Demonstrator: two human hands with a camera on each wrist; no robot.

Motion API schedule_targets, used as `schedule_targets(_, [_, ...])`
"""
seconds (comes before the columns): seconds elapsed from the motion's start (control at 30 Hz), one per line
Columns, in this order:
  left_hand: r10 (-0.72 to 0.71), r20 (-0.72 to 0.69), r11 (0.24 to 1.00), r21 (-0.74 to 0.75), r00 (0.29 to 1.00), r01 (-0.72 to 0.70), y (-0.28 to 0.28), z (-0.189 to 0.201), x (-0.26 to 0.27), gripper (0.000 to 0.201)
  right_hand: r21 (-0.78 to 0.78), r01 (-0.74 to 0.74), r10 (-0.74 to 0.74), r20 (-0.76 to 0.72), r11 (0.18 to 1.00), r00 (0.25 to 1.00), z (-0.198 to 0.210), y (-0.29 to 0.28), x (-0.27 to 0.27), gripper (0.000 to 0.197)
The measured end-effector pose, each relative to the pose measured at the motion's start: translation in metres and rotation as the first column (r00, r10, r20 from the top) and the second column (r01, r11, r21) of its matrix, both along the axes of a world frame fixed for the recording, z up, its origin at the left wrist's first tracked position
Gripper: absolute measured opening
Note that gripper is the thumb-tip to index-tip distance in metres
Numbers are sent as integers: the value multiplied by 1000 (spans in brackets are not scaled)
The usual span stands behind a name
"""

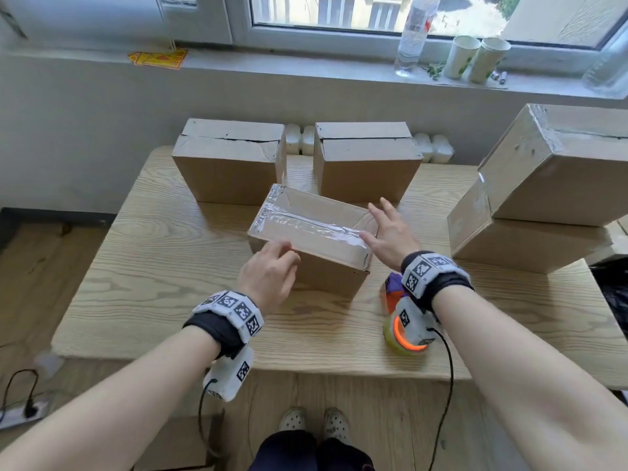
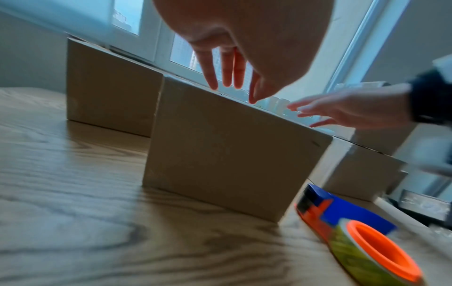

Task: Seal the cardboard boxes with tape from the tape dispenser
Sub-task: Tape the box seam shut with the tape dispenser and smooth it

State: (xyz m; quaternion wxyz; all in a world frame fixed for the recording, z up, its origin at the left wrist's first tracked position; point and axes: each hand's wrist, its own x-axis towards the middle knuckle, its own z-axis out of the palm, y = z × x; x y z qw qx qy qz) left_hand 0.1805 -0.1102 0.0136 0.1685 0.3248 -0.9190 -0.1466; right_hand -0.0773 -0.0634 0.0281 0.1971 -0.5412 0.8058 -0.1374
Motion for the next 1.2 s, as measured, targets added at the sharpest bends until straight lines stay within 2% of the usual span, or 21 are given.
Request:
schedule_targets(0.07, [28, 15, 996, 85, 999, -29, 13, -2, -4, 16, 60, 18, -20, 41, 998, 999, -4, -11, -8, 67])
schedule_targets(0.17, [61, 111, 964, 253, 992, -87, 24, -7, -11, 29, 72, 18, -24, 82, 997, 996, -8, -12, -11, 68])
schedule_targets(0.3, [56, 153, 933, 343, 987, -106, 30, -2, -23, 40, 50, 46, -52, 132, 998, 990, -8, 2, -10, 72])
schedule_targets(0.4, [81, 142, 916, 380, 986, -130, 30, -4, -26, 43, 67, 69, -80, 178, 995, 981, -6, 16, -9, 70])
schedule_targets(0.5, [139, 126, 878, 442, 982, -181, 30, -6, -28, 48, 47, 103, -112, 257, 994, 960, -6, 26, -9, 56])
schedule_targets(0.67, [212, 82, 815, 535, 974, -223, 31, -3, -34, 53, 20, 185, -174, 439, 983, 881, -7, 43, -4, 40])
schedule_targets(0.87, [199, 57, 742, 644, 978, -188, 24, 3, -39, 46, 14, 242, -222, 453, 970, 863, -11, 66, 9, 37])
schedule_targets(1.0, [221, 18, 702, 691, 975, -172, 16, 3, -45, 58, -18, 265, -222, 489, 964, 843, -9, 74, 17, 35])
schedule_targets(1.03, [219, -4, 725, 670, 976, -160, 15, 2, -46, 60, -26, 273, -224, 499, 962, 837, -9, 75, 18, 34])
schedule_targets(1.1, [170, -14, 836, 532, 985, -136, 18, -1, -48, 58, -32, 301, -244, 506, 953, 827, -13, 81, 19, 27])
schedule_targets(1.13, [120, 16, 895, 431, 993, -115, 20, -2, -50, 55, -21, 326, -274, 496, 945, 824, -17, 85, 19, 24])
schedule_targets(1.2, [-23, 146, 974, 228, 989, -11, 25, -5, -52, 50, 22, 360, -334, 433, 933, 837, -32, 95, 16, 31])
